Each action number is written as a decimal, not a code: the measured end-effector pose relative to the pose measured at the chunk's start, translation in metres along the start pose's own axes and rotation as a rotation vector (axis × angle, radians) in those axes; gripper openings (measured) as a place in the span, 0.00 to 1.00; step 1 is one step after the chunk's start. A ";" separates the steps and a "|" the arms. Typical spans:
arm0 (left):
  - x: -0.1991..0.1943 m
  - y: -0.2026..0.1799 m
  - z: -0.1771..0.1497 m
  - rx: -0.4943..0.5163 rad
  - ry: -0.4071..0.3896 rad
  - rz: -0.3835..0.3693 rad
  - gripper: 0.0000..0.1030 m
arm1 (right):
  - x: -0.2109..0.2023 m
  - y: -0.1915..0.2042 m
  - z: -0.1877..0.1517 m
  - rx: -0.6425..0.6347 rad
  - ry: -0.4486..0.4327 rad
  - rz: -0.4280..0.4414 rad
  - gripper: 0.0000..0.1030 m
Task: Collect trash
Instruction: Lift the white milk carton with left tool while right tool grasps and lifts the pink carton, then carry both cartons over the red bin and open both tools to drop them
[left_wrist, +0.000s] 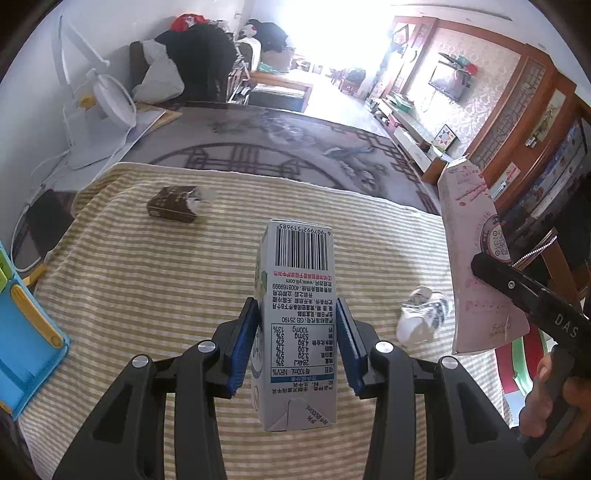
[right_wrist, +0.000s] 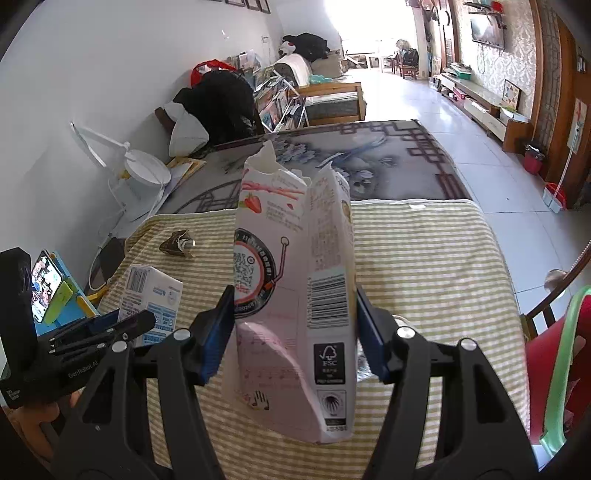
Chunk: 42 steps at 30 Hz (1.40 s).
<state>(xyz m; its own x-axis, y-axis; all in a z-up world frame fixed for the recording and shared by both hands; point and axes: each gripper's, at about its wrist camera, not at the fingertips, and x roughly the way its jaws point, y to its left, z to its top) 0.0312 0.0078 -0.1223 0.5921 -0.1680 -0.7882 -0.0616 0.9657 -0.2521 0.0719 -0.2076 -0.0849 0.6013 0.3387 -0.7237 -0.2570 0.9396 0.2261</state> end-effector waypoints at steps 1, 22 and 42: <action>-0.001 -0.004 0.000 0.003 -0.002 0.001 0.38 | -0.003 -0.003 -0.001 -0.002 -0.005 -0.002 0.58; -0.037 -0.135 -0.013 -0.013 -0.116 0.088 0.38 | -0.071 -0.102 -0.002 -0.078 -0.033 0.113 0.58; -0.059 -0.221 -0.024 -0.012 -0.182 0.141 0.38 | -0.116 -0.170 0.000 -0.102 -0.081 0.168 0.58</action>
<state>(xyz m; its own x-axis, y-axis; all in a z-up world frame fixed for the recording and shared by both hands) -0.0090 -0.2005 -0.0332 0.7117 0.0082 -0.7024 -0.1628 0.9746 -0.1535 0.0462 -0.4061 -0.0394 0.6015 0.4968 -0.6256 -0.4315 0.8611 0.2689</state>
